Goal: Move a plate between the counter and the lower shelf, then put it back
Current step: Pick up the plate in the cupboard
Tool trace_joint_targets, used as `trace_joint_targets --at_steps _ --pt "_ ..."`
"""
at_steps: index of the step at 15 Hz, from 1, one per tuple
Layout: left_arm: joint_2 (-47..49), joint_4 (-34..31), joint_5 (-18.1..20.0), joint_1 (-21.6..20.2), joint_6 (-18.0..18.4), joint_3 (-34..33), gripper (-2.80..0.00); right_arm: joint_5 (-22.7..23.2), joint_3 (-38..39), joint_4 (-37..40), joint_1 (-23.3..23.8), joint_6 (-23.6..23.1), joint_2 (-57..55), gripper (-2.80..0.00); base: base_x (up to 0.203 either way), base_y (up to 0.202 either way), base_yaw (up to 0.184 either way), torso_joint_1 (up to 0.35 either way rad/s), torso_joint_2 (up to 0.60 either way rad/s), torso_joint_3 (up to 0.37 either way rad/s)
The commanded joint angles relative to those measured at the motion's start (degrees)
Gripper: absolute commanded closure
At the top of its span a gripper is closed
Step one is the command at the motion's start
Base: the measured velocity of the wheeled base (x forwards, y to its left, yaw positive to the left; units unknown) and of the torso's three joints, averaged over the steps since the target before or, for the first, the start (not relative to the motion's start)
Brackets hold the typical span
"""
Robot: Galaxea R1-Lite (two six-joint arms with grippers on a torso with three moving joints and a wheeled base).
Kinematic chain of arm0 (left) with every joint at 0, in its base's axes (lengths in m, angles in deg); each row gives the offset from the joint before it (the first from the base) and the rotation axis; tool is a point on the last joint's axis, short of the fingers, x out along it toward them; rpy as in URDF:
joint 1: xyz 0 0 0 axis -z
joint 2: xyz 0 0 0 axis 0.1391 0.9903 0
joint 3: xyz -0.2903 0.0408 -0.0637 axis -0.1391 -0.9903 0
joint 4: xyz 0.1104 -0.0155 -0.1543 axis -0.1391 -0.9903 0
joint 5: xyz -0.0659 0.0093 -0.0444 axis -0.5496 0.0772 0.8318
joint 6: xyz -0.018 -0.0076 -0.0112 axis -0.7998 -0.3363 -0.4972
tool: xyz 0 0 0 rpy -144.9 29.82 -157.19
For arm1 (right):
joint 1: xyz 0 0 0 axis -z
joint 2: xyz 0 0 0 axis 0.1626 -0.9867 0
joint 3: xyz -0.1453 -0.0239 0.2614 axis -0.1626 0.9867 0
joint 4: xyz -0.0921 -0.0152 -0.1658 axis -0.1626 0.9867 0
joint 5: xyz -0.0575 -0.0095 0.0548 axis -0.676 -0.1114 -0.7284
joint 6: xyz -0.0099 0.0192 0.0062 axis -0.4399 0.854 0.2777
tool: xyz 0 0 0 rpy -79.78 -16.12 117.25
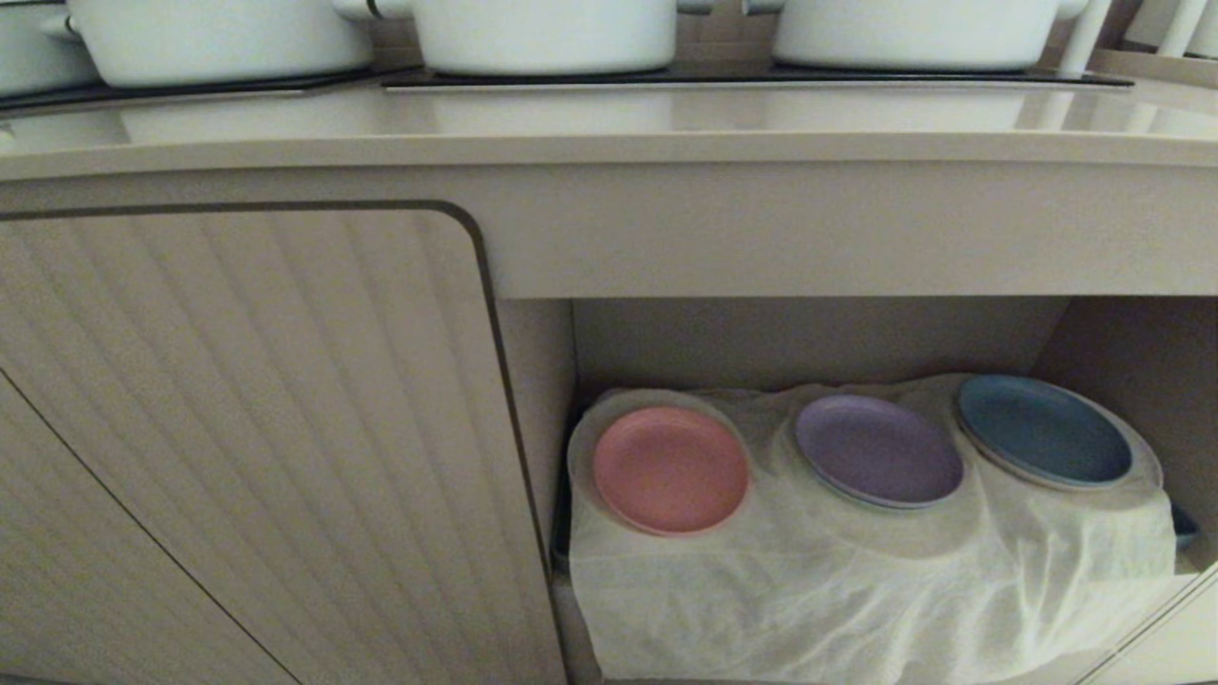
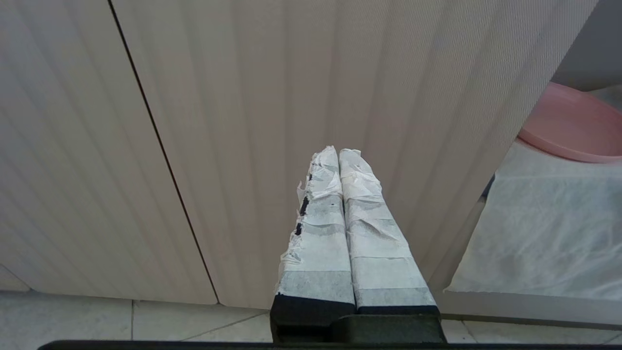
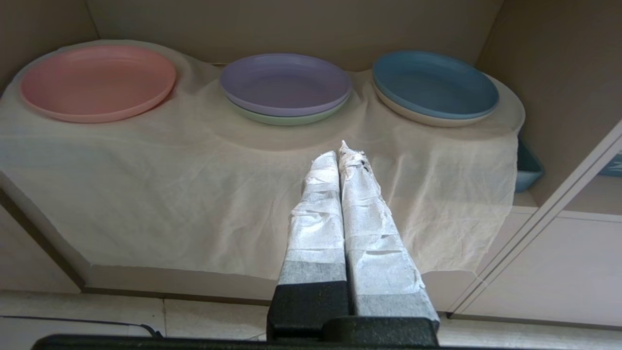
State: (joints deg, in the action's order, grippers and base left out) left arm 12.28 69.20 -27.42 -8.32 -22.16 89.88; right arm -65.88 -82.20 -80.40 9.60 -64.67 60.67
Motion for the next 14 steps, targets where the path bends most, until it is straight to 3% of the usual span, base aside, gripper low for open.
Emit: trace_joint_targets --at_steps 1,14 --pt "0.1 0.0 0.0 0.0 0.0 0.0 0.00 0.0 0.0 0.0 0.0 -0.5 -0.1 0.00 0.000 0.000 0.000 0.000 0.00 0.000" --pt "0.1 0.1 0.0 0.0 0.0 0.0 0.00 0.8 0.0 -0.2 0.0 -2.1 -0.1 0.00 0.000 0.000 0.000 0.000 0.00 0.000"
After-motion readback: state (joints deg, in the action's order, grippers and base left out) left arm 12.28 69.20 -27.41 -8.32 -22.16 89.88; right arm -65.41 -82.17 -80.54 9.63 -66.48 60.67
